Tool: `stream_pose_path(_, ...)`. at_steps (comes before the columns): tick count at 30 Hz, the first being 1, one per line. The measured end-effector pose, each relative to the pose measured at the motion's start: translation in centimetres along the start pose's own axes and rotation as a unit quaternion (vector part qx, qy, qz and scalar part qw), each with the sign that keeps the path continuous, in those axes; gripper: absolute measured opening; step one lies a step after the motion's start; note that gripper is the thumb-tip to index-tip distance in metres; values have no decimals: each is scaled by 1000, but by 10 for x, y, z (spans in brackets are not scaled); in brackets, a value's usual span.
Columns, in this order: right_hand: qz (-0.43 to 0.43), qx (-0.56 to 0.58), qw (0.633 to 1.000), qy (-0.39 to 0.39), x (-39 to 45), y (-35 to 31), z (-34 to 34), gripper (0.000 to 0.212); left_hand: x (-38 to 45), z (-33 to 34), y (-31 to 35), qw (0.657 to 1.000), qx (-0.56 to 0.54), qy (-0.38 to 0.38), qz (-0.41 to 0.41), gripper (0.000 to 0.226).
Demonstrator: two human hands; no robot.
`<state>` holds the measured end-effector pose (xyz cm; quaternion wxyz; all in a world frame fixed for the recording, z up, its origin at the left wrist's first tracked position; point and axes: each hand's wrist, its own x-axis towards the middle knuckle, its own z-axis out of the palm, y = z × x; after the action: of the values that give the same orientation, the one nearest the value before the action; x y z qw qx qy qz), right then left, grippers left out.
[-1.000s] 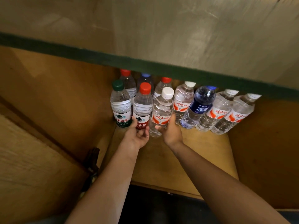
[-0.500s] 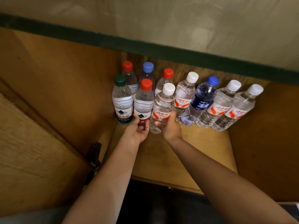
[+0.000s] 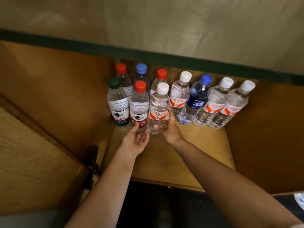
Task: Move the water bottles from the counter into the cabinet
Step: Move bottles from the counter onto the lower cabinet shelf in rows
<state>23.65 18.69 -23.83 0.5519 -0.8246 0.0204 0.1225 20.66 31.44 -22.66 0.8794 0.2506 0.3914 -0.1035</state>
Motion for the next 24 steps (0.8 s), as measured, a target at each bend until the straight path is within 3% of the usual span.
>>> stream_pose_path(3, 17, 48, 999, 5, -28, 19, -13, 74, -13, -13, -22, 993, 111, 34, 12, 16)
stream_pose_path(7, 14, 64, 998, 4, -91, 56, -52, 29, -38, -26, -68, 970, 237, 44, 40, 17)
stream_pose_path(13, 31, 9, 999, -27, -197, 106, -134, 30, -83, -25, -152, 881, 460, -17, 109, 18)
stream_pose_path(18, 74, 56, 993, 79, -261, 151, -222, 30, -112, 3, -238, 812, 561, -113, 112, 18)
stream_pose_path(24, 105, 84, 963, 233, -304, 204, -315, 30, -119, 43, -328, 758, 609, -198, 125, 24)
